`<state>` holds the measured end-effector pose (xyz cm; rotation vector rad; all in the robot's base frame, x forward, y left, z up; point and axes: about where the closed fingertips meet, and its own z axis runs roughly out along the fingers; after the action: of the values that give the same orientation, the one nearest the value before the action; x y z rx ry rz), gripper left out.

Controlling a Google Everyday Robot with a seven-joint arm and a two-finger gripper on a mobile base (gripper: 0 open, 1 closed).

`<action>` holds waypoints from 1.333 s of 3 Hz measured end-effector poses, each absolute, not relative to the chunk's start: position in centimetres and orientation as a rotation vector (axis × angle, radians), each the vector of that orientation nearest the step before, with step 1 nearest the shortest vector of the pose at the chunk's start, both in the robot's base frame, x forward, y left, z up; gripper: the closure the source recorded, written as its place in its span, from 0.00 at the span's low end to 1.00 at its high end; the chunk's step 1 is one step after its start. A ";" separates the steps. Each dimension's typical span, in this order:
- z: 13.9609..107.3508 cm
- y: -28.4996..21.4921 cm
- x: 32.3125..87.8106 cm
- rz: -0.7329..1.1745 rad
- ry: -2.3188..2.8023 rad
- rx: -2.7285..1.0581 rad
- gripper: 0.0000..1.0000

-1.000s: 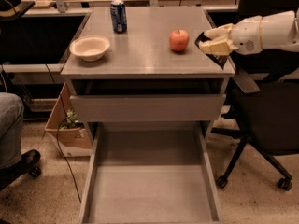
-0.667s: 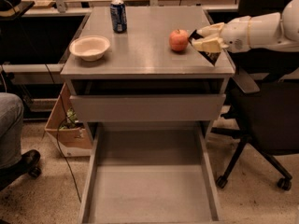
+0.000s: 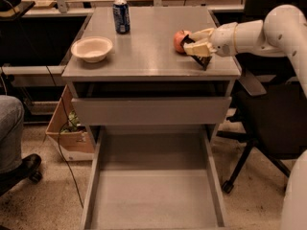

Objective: Pick rxbar chocolate from middle drawer and place on counter

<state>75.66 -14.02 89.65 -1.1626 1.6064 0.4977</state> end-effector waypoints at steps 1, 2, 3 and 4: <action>88.4 -12.9 76.5 0.498 1.609 -1.175 0.34; 88.1 -12.0 76.6 0.514 1.591 -1.194 0.04; 88.5 -11.6 76.2 0.542 1.573 -1.213 0.00; 89.3 -12.5 75.5 0.617 1.568 -1.217 0.00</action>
Offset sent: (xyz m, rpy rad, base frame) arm 0.0096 0.0198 -0.0161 -0.0096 -0.0120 0.0389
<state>75.52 -12.48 89.26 -1.2172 1.5680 0.6167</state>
